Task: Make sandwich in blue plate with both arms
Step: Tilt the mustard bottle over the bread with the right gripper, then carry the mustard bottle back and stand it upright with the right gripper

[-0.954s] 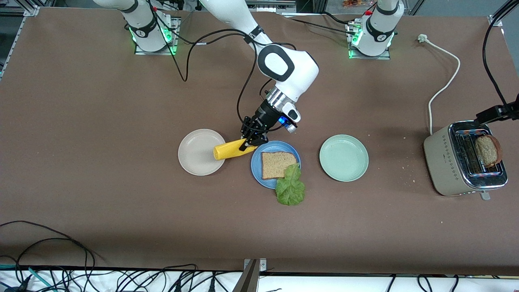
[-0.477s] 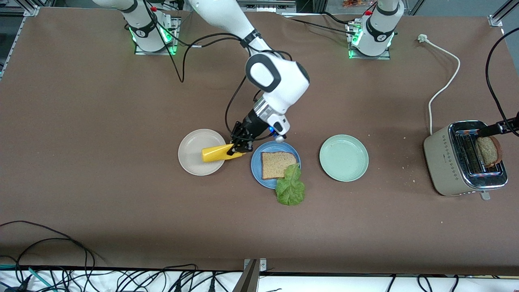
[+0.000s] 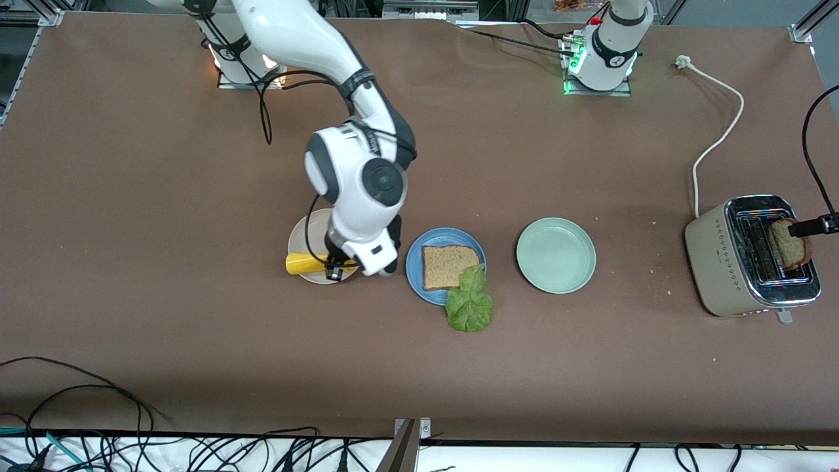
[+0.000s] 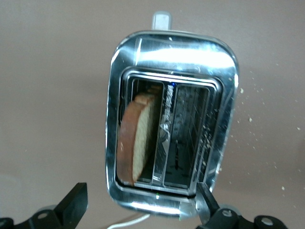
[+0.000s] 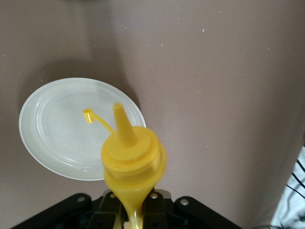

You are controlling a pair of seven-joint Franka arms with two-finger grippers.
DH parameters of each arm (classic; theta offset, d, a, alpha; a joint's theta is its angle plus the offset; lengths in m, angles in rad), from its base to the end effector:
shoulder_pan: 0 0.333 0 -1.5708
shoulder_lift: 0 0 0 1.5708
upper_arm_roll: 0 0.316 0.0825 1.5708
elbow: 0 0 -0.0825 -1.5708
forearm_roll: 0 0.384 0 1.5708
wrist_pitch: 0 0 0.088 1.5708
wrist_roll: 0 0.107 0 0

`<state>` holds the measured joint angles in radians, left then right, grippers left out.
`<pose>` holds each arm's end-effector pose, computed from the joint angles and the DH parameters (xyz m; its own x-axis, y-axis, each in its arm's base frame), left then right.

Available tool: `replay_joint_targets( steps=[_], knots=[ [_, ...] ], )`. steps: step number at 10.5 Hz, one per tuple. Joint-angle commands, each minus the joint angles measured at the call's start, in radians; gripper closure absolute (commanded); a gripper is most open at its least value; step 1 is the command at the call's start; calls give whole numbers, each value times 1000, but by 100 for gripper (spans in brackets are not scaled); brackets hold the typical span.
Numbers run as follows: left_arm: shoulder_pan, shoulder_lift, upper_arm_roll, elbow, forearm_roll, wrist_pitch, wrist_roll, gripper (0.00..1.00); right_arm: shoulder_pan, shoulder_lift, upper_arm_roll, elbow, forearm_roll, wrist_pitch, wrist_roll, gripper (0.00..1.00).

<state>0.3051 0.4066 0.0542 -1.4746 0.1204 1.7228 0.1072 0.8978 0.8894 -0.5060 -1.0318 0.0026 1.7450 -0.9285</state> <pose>0.6174 0.2383 0.4335 0.9586 0.2266 -0.1722 0.2083 -0.9709 -0.1179 0.6370 0.4058 0.3420 0.1220 0.9248 -0.3604 0.9869 -0.0745 0.1428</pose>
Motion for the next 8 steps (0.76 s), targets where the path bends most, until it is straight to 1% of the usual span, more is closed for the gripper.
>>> replay_joint_targets(
  steps=[1, 2, 3, 5, 6, 7, 8],
  knots=[
    [48, 54, -11, 22, 15, 61, 77, 0, -103, -37, 20, 6, 224, -50, -159, 90],
    [48, 58, -11, 22, 15, 61, 77, 0, -152, -40, 18, 6, 338, -108, -220, 90],
    [49, 60, -11, 22, 16, 61, 77, 0, -195, -52, 18, 6, 415, -160, -290, 90],
    [49, 73, -11, 22, 15, 63, 77, 0, -276, -75, 20, -4, 486, -244, -451, 90],
    [49, 80, -11, 20, 13, 63, 77, 0, -317, -89, 20, -14, 543, -296, -527, 91],
    [49, 87, -11, 22, 15, 63, 78, 5, -367, -92, 20, -19, 600, -344, -605, 92],
    [49, 89, -11, 20, 15, 63, 80, 13, -408, -93, 20, -40, 673, -393, -683, 97]
  ],
)
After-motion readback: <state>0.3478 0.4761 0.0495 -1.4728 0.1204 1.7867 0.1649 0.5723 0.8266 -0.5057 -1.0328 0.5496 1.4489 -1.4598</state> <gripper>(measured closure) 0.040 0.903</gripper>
